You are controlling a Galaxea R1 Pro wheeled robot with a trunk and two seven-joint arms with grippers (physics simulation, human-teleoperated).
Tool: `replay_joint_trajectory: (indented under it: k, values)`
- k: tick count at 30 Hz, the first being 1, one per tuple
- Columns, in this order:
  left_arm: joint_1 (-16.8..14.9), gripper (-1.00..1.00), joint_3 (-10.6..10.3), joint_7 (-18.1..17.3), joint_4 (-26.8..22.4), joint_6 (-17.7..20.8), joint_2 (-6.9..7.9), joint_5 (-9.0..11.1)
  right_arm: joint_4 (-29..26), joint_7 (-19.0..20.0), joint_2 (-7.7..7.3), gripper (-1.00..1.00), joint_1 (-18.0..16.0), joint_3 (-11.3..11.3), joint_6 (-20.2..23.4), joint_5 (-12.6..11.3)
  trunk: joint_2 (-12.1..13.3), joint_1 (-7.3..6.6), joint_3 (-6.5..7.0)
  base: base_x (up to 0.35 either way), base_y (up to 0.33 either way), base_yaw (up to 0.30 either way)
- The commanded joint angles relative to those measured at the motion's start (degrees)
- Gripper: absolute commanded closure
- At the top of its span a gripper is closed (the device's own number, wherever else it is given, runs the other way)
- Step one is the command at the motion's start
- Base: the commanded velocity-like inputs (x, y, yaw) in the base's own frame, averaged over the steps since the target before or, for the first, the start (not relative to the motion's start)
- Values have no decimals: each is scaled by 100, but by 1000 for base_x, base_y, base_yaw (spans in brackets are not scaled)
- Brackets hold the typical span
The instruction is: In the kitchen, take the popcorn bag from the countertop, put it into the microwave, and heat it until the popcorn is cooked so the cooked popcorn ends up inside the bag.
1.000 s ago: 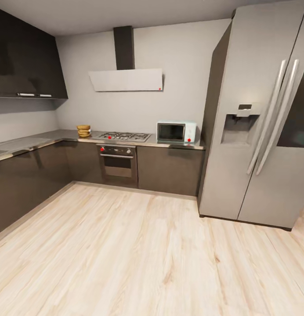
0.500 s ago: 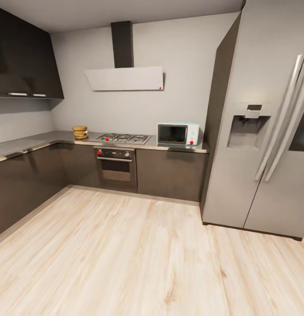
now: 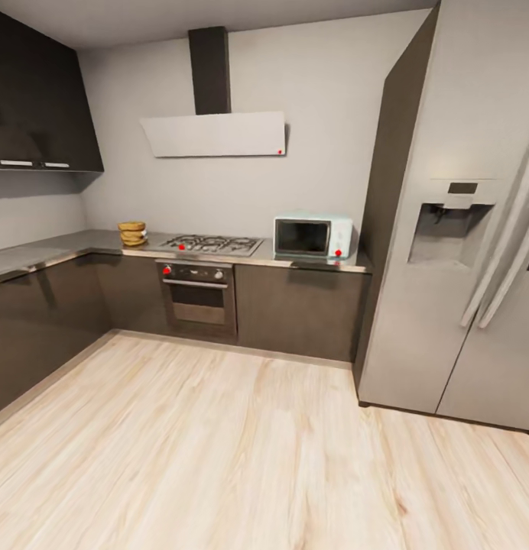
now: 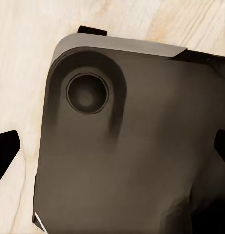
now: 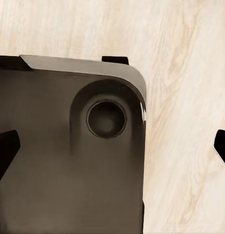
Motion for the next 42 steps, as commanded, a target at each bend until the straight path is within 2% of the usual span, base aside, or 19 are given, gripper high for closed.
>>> replay_joint_trajectory:
  k: [1, 12, 42]
  values:
    - [2, -100, 4, 4, -7, 2, -1, 38, -1, -11, -2, -100, -1, -1, -15, 17, -2, 3, -5, 325, 0, 0]
    - [3, -100, -8, 4, -7, -5, -1, 26, -2, -11, -6, -100, -1, 15, -22, 28, -2, 3, -5, 325, 12, 0]
    - [4, -100, -46, 13, -7, -34, -10, -15, -3, -11, -15, -100, -1, 53, -53, 75, -2, 3, -5, 325, 96, 0]
